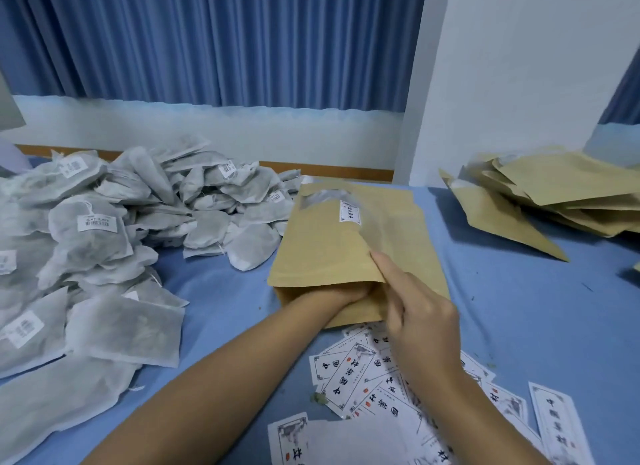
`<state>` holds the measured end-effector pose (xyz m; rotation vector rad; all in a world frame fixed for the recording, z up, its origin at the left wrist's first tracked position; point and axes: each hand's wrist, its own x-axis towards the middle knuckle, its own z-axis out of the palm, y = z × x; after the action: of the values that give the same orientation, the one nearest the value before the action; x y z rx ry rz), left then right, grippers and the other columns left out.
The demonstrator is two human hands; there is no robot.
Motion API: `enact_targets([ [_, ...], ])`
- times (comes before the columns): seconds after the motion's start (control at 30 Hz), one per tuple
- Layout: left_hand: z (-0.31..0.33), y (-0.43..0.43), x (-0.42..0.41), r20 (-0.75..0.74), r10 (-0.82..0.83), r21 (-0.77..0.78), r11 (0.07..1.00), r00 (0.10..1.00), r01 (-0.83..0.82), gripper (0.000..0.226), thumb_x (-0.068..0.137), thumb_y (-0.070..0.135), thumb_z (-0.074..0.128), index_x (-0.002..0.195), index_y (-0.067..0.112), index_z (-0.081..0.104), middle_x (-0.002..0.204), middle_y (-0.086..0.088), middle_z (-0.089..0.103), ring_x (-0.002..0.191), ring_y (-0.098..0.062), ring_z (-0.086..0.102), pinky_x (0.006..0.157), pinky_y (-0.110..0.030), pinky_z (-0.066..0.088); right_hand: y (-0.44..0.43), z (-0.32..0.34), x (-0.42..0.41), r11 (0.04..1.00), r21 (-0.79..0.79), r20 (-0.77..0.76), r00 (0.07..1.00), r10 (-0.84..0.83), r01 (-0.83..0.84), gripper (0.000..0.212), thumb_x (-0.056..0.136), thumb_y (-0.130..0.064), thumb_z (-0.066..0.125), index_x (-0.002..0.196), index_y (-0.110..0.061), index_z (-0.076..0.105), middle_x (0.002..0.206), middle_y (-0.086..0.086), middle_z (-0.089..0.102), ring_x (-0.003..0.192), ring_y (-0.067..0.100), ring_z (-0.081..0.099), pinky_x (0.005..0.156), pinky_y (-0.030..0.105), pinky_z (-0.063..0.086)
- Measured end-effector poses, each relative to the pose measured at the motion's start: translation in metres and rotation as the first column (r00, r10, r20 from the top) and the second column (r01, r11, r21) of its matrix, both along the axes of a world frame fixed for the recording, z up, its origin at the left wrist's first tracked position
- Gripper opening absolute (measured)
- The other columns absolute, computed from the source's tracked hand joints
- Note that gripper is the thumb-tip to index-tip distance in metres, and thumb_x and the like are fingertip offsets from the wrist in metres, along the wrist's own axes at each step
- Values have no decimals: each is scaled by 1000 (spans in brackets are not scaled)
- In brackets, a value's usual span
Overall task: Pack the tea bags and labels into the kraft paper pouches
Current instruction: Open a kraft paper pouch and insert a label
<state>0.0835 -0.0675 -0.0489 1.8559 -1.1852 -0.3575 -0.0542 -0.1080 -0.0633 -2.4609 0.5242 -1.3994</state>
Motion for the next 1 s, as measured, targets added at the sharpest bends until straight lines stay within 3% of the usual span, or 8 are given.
enact_targets([
  [0.17,-9,40,-18,464,-26,-113,990,885,88,13,100,21,45,105,19,58,101,2,62,95,-17,57,88,-34,47,5,5,4,990,132,45,998,42,-48,62,90,10,56,139,-28,60,98,-7,70,80,-12,50,74,0,32],
  [0.3,-19,90,-27,592,81,-504,814,802,289,14,95,11,56,104,7,67,102,-1,59,90,-22,57,77,-38,48,-2,14,3,988,152,124,992,-19,0,61,88,13,53,135,-25,65,67,-24,48,69,-16,49,67,-2,30],
  [0.37,-19,106,-26,456,257,-670,729,852,139,21,92,18,60,111,9,59,111,1,54,102,-20,56,83,-36,46,-7,20,3,977,206,145,986,-87,56,63,88,13,53,132,-30,67,53,-17,42,59,-5,47,60,0,31],
  [0.47,-5,116,-25,-110,294,-667,686,949,-290,74,84,54,69,142,20,38,143,9,45,134,-13,46,103,-26,41,-9,25,2,969,239,123,987,-102,70,63,89,12,51,131,-32,67,57,-19,49,54,1,44,59,3,32],
  [0.6,6,110,-14,-813,-67,-267,926,578,-269,99,55,89,69,137,35,54,129,1,68,113,-20,68,84,-43,60,3,28,1,976,159,66,988,137,-146,62,90,17,47,126,-28,71,96,-31,68,94,-16,59,90,8,46],
  [0.77,0,109,-6,-975,-128,-185,925,183,-333,47,102,40,50,134,5,53,106,-25,73,91,-38,74,59,-32,60,0,36,-10,892,254,-268,858,437,-375,53,94,14,53,120,-27,74,132,-17,63,130,-10,49,114,20,37],
  [0.87,2,109,-8,-966,-186,-241,901,180,-360,41,105,34,44,132,4,54,108,-22,73,93,-36,74,59,-31,59,-6,42,-26,795,450,-261,791,554,-408,51,95,7,57,122,-33,72,133,-25,62,133,-9,45,115,19,34],
  [1.0,-1,109,-20,-928,-236,-309,919,289,-245,42,103,44,45,132,15,55,120,-16,71,106,-35,70,69,-37,60,0,45,-39,785,507,15,914,405,-356,51,91,-13,70,135,-38,60,144,-26,51,135,-10,41,106,12,38],
])
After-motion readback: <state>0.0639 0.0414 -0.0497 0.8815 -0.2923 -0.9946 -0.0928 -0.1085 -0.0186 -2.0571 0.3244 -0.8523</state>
